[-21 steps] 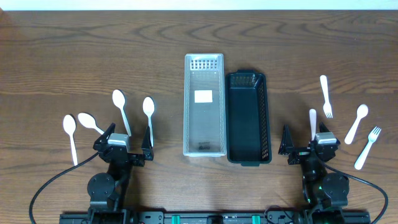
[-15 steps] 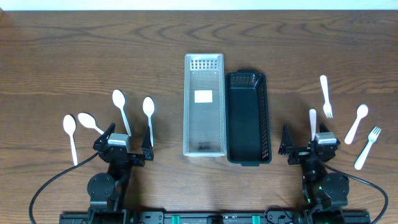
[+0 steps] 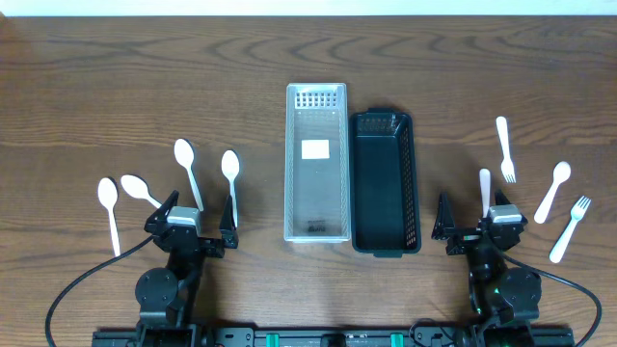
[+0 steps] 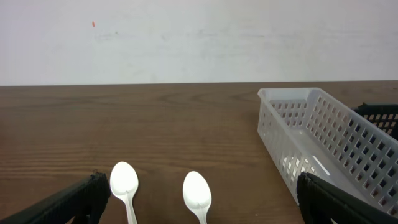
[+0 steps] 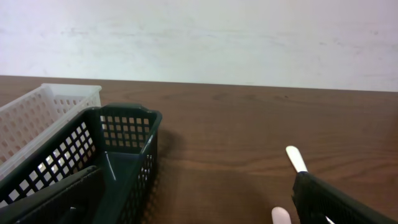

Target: Pack container

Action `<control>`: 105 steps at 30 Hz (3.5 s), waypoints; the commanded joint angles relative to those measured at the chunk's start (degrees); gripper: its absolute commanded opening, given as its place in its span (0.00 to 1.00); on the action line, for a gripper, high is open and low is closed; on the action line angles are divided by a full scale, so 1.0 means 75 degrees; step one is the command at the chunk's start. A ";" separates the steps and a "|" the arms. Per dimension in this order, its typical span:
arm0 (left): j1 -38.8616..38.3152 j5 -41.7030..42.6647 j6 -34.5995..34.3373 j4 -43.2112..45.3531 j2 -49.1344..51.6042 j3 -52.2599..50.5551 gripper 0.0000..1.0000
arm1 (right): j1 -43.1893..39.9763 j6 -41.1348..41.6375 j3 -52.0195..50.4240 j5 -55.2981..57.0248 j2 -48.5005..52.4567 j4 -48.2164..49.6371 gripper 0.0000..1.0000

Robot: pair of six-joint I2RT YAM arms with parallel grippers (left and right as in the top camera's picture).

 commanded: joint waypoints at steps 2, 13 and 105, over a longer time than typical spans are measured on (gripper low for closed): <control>-0.0017 0.0248 0.0122 -0.0274 -0.0035 -0.0122 0.98 | 0.0055 0.0052 -0.0009 -0.0055 -0.0047 -0.0035 0.99; -0.0017 0.0248 0.0122 -0.0274 -0.0035 -0.0122 0.98 | 0.0055 0.0052 -0.0009 -0.0055 -0.0047 -0.0035 0.99; -0.0017 -0.0388 -0.0816 -0.7621 0.8207 0.8341 0.98 | -0.1460 0.0376 0.8862 0.1282 1.0602 -0.8967 0.99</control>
